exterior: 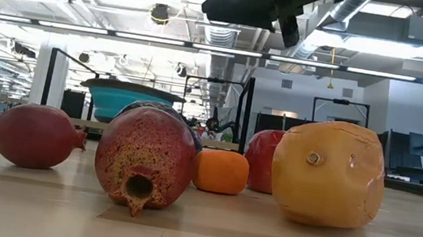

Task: Pick & Place Fruit
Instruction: Put the bottom left plum in the blue strainer bowl on the shelf

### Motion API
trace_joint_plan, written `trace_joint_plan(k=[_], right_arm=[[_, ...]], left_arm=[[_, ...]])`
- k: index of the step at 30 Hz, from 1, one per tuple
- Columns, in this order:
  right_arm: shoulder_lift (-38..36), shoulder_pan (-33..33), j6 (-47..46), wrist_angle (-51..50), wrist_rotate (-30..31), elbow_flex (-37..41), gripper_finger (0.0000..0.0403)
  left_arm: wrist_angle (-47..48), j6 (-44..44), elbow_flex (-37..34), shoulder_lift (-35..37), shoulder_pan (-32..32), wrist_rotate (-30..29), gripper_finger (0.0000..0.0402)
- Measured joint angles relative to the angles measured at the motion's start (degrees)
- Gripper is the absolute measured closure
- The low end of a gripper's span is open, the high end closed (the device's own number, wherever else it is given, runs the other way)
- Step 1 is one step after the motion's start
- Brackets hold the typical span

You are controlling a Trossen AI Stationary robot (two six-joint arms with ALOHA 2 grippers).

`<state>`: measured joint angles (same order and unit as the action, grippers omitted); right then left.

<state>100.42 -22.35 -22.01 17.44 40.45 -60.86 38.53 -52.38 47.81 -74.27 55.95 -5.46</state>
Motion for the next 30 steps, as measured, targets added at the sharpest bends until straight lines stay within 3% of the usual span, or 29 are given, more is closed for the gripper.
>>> trace_joint_plan(k=[2, 7, 11, 17, 25, 30], right_arm=[[-0.01, 0.41, -0.01, 0.65, 0.00, 0.00, 0.0347], [-0.04, 0.42, 0.02, 1.91, -0.04, 0.00, 0.0347], [-0.04, 0.20, -0.01, 2.12, -0.09, 0.00, 0.0347], [-0.04, -0.02, -0.03, 3.42, -0.11, 0.00, 0.0347], [-0.04, -0.06, -0.03, 4.57, -0.11, 0.00, 0.0347], [-0.04, -0.06, -0.04, 5.50, -0.11, 0.00, 0.0347]], left_arm=[[0.26, -5.05, -0.50, -1.13, 2.93, -0.72, 0.0071], [-1.81, -12.57, -2.69, -4.86, 7.84, -10.18, 0.0071], [-6.92, -12.61, -4.87, -7.88, 8.76, -16.14, 0.0075], [-17.66, -8.37, -8.73, -12.17, 8.71, -17.55, 0.0076], [-28.21, -6.13, -12.22, -14.59, 8.69, -23.71, 0.0095], [-30.14, -6.14, -13.60, -14.44, 8.71, -24.04, 0.0121]])
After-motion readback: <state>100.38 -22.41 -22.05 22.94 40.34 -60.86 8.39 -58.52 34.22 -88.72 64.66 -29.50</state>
